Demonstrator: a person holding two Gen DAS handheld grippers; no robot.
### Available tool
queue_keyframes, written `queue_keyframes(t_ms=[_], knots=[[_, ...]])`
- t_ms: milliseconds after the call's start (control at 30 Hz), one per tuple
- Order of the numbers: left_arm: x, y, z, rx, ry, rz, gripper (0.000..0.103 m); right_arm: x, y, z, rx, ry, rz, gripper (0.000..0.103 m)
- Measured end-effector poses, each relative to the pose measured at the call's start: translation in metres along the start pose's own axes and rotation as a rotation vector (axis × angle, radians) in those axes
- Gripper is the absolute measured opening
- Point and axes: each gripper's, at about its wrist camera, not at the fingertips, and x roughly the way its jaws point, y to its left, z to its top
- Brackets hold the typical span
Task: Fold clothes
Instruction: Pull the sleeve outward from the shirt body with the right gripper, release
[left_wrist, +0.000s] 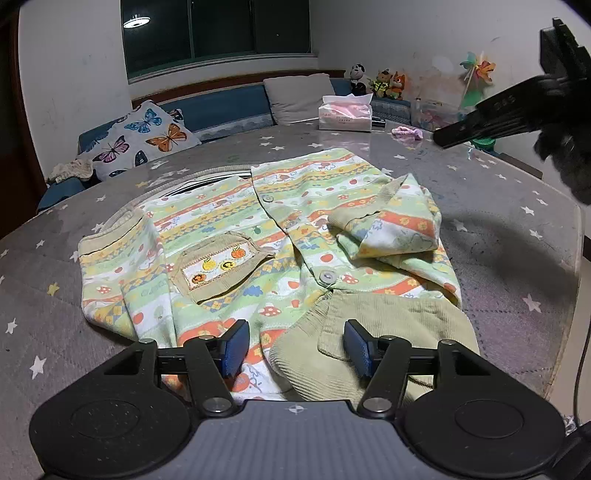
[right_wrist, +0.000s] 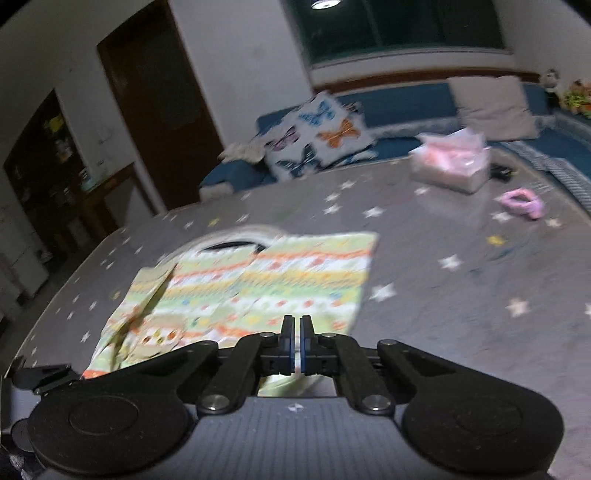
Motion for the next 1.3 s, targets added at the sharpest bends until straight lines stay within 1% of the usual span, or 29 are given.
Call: queue_keyframes(t_ms=[100, 167, 233, 300, 333, 367, 500, 533, 567, 600, 733, 900, 1000, 1100, 1167, 1233, 1300], knots=[[0.001, 0.000, 0.000, 0.001, 0.000, 0.003, 0.063, -0.003, -0.013, 0.000, 0.050, 0.006, 0.006, 0.005], [0.001, 0.000, 0.000, -0.001, 0.002, 0.007, 0.064, 0.003, -0.014, -0.003, 0.076, 0.019, 0.037, 0.008], [0.001, -0.001, 0.001, -0.002, 0.003, 0.012, 0.064, 0.014, -0.012, -0.005, 0.099, 0.034, 0.069, 0.010], [0.001, -0.001, 0.001, -0.002, 0.003, 0.016, 0.065, 0.025, -0.010, -0.007, 0.121, 0.048, 0.101, 0.016], [0.001, -0.001, 0.001, -0.002, 0.003, 0.018, 0.065, 0.033, -0.007, -0.009, 0.123, 0.062, 0.107, 0.025], [0.001, -0.002, 0.001, -0.002, 0.003, 0.018, 0.066, 0.041, -0.004, -0.010, 0.122, 0.078, 0.109, 0.029], [0.001, -0.003, 0.000, -0.004, 0.001, 0.021, 0.067, 0.065, 0.003, -0.018, 0.132, 0.145, 0.113, 0.028], [0.001, -0.003, 0.000, -0.004, 0.001, 0.022, 0.067, 0.067, 0.005, -0.021, 0.131, 0.155, 0.114, 0.023], [0.001, -0.003, 0.000, -0.004, 0.001, 0.022, 0.067, 0.067, 0.006, -0.022, 0.131, 0.155, 0.117, 0.010], [0.001, -0.003, 0.000, -0.004, 0.001, 0.021, 0.067, 0.067, 0.006, -0.023, 0.132, 0.154, 0.121, 0.006], [0.002, -0.002, 0.000, -0.003, 0.002, 0.022, 0.068, 0.045, 0.004, -0.020, 0.128, 0.080, 0.110, 0.004], [0.002, -0.002, 0.000, 0.000, 0.002, 0.023, 0.069, -0.004, -0.013, -0.009, 0.096, -0.056, -0.003, 0.004], [0.002, -0.002, -0.001, 0.003, 0.000, 0.023, 0.069, -0.034, -0.034, -0.005, 0.095, -0.132, -0.117, 0.004], [0.002, -0.002, -0.001, 0.005, 0.000, 0.022, 0.069, -0.056, -0.056, -0.005, 0.109, -0.181, -0.229, 0.004], [0.003, -0.002, 0.000, 0.006, 0.000, 0.023, 0.070, -0.065, -0.070, -0.010, 0.123, -0.199, -0.297, 0.004], [0.003, -0.002, 0.000, 0.008, 0.001, 0.024, 0.070, -0.067, -0.087, -0.017, 0.170, -0.179, -0.349, 0.004], [0.003, -0.002, 0.000, 0.009, 0.001, 0.024, 0.070, -0.065, -0.098, -0.026, 0.190, -0.152, -0.403, 0.005]])
